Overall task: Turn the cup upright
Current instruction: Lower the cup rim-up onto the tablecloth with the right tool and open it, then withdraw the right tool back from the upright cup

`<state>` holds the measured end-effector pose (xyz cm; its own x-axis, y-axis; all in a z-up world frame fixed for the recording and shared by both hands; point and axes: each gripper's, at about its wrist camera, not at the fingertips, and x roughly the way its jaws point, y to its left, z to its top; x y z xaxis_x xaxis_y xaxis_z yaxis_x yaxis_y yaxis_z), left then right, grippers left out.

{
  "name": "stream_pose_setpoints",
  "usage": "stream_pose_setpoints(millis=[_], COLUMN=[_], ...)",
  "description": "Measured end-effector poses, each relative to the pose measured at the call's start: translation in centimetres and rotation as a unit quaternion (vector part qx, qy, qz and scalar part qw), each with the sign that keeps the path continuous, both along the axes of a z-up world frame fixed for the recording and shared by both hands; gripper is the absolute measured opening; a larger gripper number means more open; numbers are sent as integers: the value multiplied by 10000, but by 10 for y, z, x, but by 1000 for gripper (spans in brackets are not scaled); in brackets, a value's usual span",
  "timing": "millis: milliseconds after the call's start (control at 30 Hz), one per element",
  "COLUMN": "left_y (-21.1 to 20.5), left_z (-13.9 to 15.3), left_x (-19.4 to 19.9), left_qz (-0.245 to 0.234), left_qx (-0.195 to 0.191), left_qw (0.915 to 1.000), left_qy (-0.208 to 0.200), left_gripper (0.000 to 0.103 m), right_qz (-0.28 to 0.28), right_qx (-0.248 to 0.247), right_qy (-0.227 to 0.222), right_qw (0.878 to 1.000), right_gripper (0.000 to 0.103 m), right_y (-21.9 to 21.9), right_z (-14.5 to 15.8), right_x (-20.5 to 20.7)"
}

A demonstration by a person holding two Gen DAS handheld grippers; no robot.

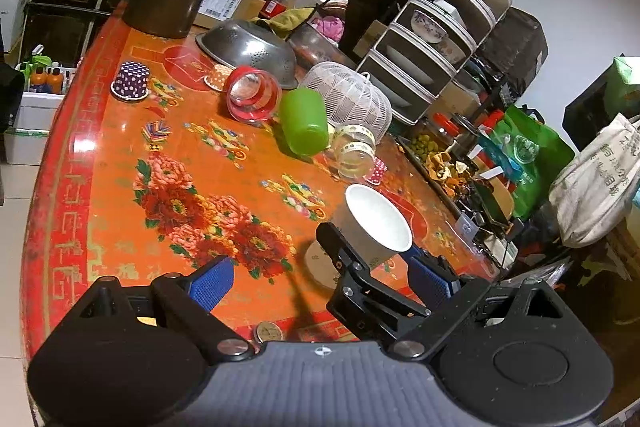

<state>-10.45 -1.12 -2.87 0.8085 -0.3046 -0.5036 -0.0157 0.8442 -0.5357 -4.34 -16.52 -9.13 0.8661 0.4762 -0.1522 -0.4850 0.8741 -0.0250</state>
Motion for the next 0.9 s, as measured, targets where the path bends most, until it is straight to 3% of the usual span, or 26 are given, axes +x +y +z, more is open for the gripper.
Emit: stream_pose_setpoints(millis=[200, 300, 400, 533, 667, 800, 900], left_y=[0, -5, -11, -18, -27, -35, -38], left_z=[-3, 1, 13, 33, 51, 55, 54], left_x=[2, 2, 0, -4, -13, -19, -21], left_qz=[72, 173, 287, 129, -20, -207, -256], left_qx=[354, 1082, 1883, 2335, 2443, 2313, 2219], left_qw=[9993, 9936, 9807, 9710, 9687, 9719, 9742], left_qy=[-85, -283, -435, -486, -442, -374, -306], left_gripper=[96, 99, 100, 100, 100, 100, 100], right_qz=[57, -185, -291, -324, -14, -11, 184], right_qx=[124, 235, 184, 74, -203, -465, -517], right_qy=[447, 869, 1348, 1680, 1849, 1611, 1817], right_qw=[9989, 9958, 9903, 9852, 9825, 9858, 9818], right_gripper=[102, 102, 102, 102, 102, 102, 102], right_y=[-6, -22, -42, -60, -61, -56, -56], right_z=[2, 15, 32, 67, 95, 98, 93], right_x=[0, -5, -13, -23, -32, -41, -35])
